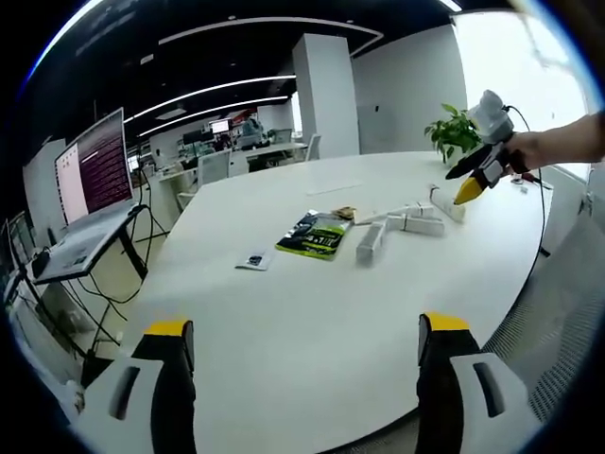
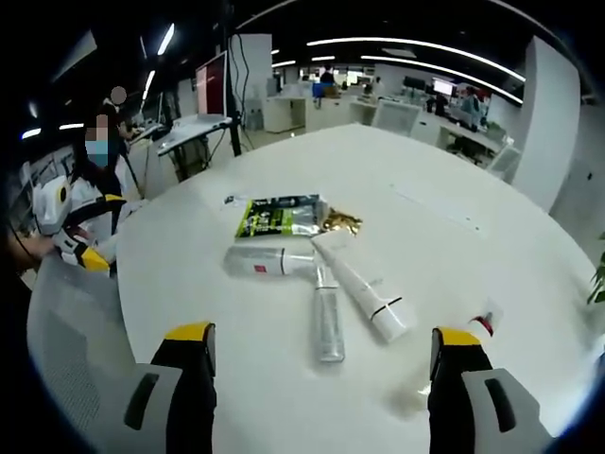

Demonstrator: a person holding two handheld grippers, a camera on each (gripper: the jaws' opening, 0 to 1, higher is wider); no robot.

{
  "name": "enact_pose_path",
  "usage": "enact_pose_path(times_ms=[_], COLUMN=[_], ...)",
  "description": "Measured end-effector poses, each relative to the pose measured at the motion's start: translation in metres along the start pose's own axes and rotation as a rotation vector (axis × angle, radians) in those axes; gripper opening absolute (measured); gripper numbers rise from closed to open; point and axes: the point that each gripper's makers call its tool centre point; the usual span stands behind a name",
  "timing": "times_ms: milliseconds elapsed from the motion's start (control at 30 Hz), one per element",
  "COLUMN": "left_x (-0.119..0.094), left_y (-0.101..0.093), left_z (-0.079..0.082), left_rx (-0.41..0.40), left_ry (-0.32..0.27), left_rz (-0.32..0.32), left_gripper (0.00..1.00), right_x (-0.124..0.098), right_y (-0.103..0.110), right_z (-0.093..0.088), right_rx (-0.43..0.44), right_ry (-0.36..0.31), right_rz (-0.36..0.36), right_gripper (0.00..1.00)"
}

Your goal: Arrange the skincare products in the storage area until every visible bottle or jar stands upright without overlapping.

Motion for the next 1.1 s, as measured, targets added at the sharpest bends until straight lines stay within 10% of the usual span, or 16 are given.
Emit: enact_pose_path(times_ms=[1100], left_x=[-0.001], left_y=[0.002], left_z=[-0.002], left_rx=[-0.026], left_ry=[0.012], left_rz=[0.011], left_gripper=[0.90], right_x=[0.041], right_y=[-0.016], right_z=[0.018], right_rx=[-0.027], right_ry=[0.036], right_rz=[0.037], right_gripper=[0.87])
Point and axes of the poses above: the point that each gripper's makers call its tool centre point, and the gripper's own axes: x roughly forward along the fingers, y roughly to its left, z roughly out of its top, and after that the axes turned 3 degrees about -x, right-handed
